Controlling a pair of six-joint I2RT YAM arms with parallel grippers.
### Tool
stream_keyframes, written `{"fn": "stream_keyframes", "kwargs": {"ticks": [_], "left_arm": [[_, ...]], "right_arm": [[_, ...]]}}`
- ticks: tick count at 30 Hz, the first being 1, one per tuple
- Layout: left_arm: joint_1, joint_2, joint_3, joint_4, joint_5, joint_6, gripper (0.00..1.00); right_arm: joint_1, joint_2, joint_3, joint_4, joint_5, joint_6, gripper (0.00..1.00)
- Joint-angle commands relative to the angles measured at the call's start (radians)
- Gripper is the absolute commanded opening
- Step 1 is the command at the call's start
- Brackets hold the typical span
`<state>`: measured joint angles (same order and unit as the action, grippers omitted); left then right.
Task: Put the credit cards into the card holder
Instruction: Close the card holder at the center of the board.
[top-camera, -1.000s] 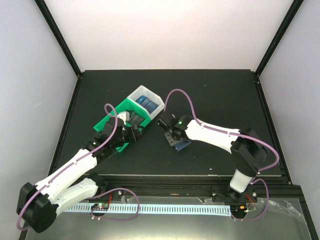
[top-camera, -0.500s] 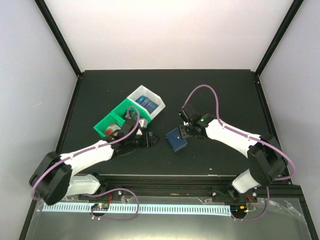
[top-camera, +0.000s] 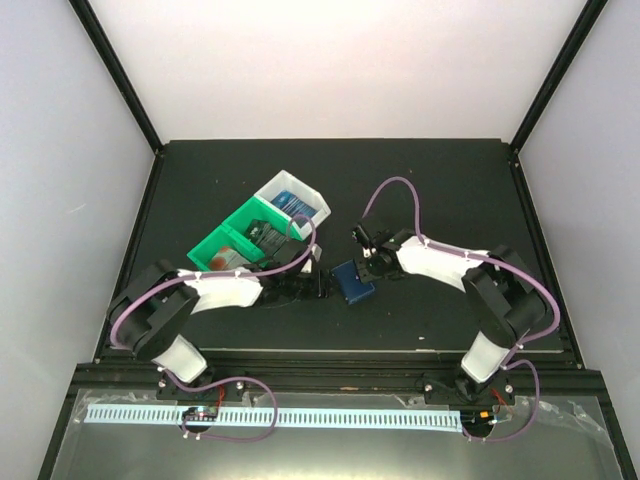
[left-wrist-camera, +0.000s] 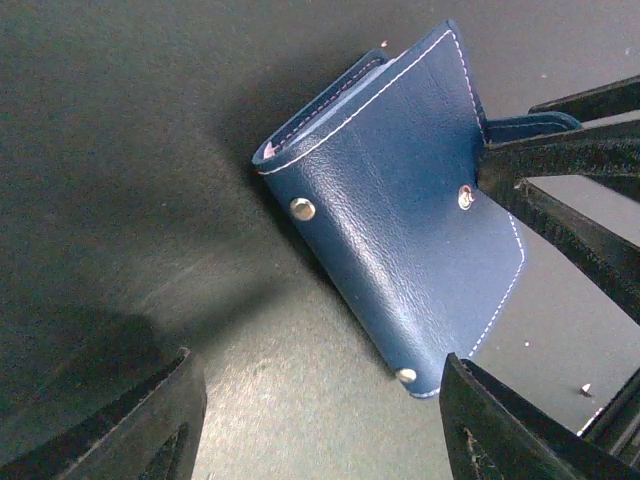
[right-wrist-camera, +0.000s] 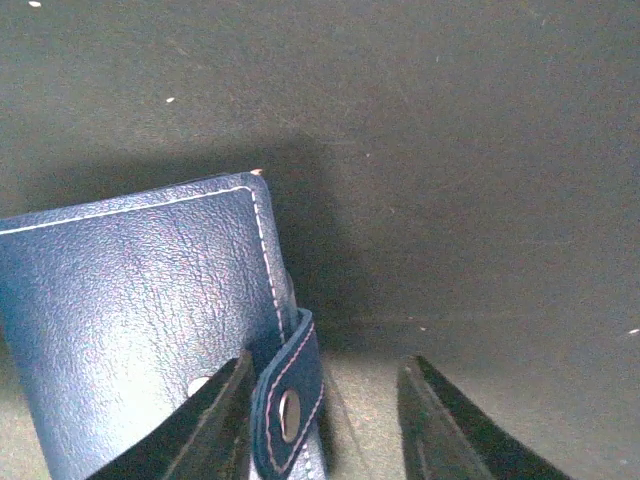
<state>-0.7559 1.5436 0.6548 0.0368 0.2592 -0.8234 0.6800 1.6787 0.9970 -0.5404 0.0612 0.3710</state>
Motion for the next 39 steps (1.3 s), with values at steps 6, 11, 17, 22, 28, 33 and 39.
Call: {"fn": "stream_keyframes", "kwargs": {"ticks": [6,11,17,22,28,33,39], "left_arm": [[-0.048,0.124,0.116,-0.012,-0.054,-0.023,0.64],[-0.103,0.176,0.211,-0.226,-0.237,-0.046,0.62],[-0.137,0.230,0.255,-0.288,-0.278,-0.048,0.62],[-0.139,0.262,0.290,-0.362,-0.353,-0.067,0.59],[-0.138,0.301,0.313,-0.413,-0.394,-0.077,0.54],[-0.135,0.317,0.310,-0.413,-0.392,-0.083,0.51],[-0.136,0.314,0.305,-0.405,-0.387,-0.079,0.50]], "right_arm": [[-0.004,0.045,0.030,0.031,-0.004,-0.012,0.27],[-0.004,0.051,0.033,0.028,-0.010,-0.008,0.28],[-0.005,0.028,0.033,0.032,-0.025,0.005,0.30],[-0.004,0.005,0.012,0.048,-0.037,0.027,0.28],[-0.007,-0.053,0.001,0.055,0.026,0.048,0.28],[-0.023,-0.078,-0.015,0.084,0.005,0.070,0.27],[-0.029,-0.042,-0.004,0.086,-0.041,0.059,0.21]]}}
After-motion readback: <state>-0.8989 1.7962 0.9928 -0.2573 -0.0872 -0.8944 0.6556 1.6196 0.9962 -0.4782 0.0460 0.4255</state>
